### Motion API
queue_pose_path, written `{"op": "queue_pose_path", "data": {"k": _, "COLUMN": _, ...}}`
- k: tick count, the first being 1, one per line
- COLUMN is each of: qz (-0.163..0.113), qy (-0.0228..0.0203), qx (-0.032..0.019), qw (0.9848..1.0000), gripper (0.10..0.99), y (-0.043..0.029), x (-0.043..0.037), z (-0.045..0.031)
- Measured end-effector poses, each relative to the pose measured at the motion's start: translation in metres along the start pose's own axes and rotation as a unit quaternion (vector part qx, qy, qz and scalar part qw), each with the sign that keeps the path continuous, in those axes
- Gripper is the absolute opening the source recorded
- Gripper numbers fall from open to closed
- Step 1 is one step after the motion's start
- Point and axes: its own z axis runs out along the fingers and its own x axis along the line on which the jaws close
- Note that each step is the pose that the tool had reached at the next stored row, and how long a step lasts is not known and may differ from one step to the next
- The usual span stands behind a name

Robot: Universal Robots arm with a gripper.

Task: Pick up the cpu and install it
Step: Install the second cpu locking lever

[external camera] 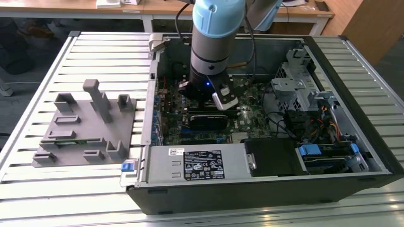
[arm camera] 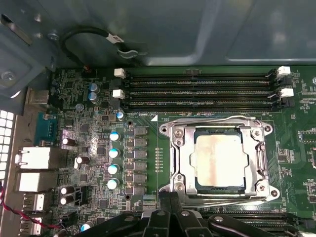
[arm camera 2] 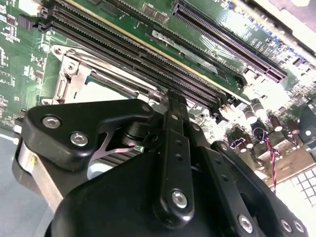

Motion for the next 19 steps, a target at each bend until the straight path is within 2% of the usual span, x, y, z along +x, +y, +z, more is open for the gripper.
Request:
{"op": "queue_pose_path", "data": {"k": 7, "qz": 0.000, "qy": 0.0001, "qx": -0.0049, "qw": 1.0000, "gripper": 0.106, "y": -0.0003, "x": -0.0001, "z": 0.0020}}
{"op": "queue_pose_path", "data": {"k": 19, "qz": 0.000, "qy": 0.0002, "qx": -0.0054, "qw": 1.0000, "gripper": 0.106, "y": 0.0012, "x": 0.0003, "z": 0.0048}}
